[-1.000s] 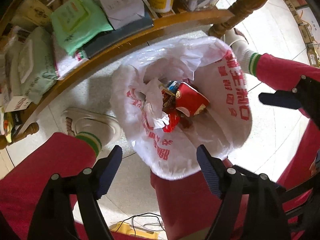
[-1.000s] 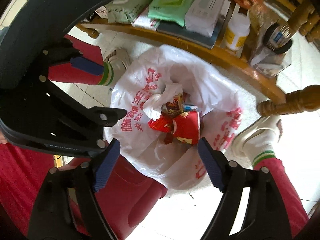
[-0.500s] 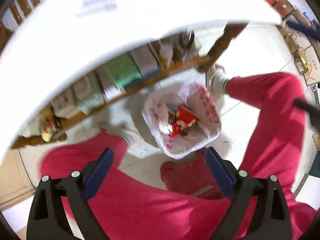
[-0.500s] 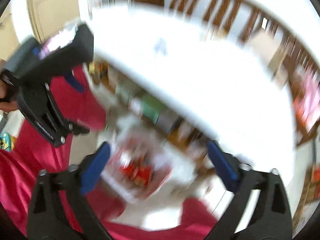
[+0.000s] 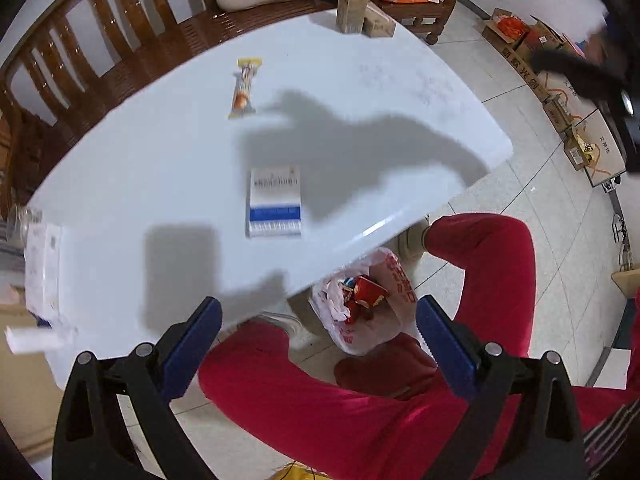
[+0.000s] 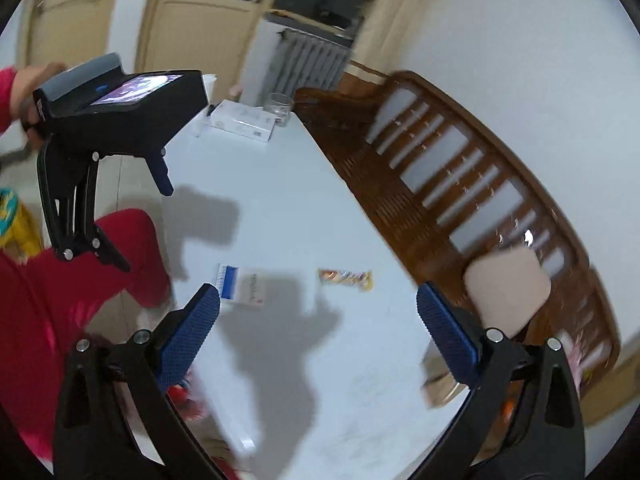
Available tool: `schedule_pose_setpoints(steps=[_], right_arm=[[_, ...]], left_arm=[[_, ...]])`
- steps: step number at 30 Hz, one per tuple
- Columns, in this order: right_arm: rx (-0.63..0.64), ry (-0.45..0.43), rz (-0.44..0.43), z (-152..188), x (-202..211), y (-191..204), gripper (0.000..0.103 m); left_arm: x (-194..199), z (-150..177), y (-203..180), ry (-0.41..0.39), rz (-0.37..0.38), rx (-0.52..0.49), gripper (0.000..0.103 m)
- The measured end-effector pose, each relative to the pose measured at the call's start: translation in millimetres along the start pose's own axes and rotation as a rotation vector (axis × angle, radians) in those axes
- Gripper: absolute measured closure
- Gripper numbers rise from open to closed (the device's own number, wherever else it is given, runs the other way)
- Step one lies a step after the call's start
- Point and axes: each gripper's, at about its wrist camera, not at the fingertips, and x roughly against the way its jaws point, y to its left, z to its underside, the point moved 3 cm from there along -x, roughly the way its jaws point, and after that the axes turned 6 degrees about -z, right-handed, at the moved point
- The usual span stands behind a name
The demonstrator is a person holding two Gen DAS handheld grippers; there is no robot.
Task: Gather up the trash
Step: 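Raise both tools back over the table toward the medicine box and snack wrapper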
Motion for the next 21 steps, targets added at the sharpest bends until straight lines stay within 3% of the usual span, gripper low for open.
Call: schedule_pose_setpoints(steps=[9,14,21], right_arm=[[0.181,0.114,-0.163,-28.1,-43.1,-56.6,0.007],[0.218,0.169,-0.220,-29.8,-86.6,-70.2,0.007],[0.310,0.270,-0.293,-22.8,-155.7,-72.0,0.007]], left_arm=[[-18.5,-41.4,9.3,0.033,0.032,0.000,0.008],[-72.2,-50.2,6.4,0.088,-0.011,-0.058,0.008],[-125.6,-60.3,16.9,0.147,0.008,-0.033,0.008]])
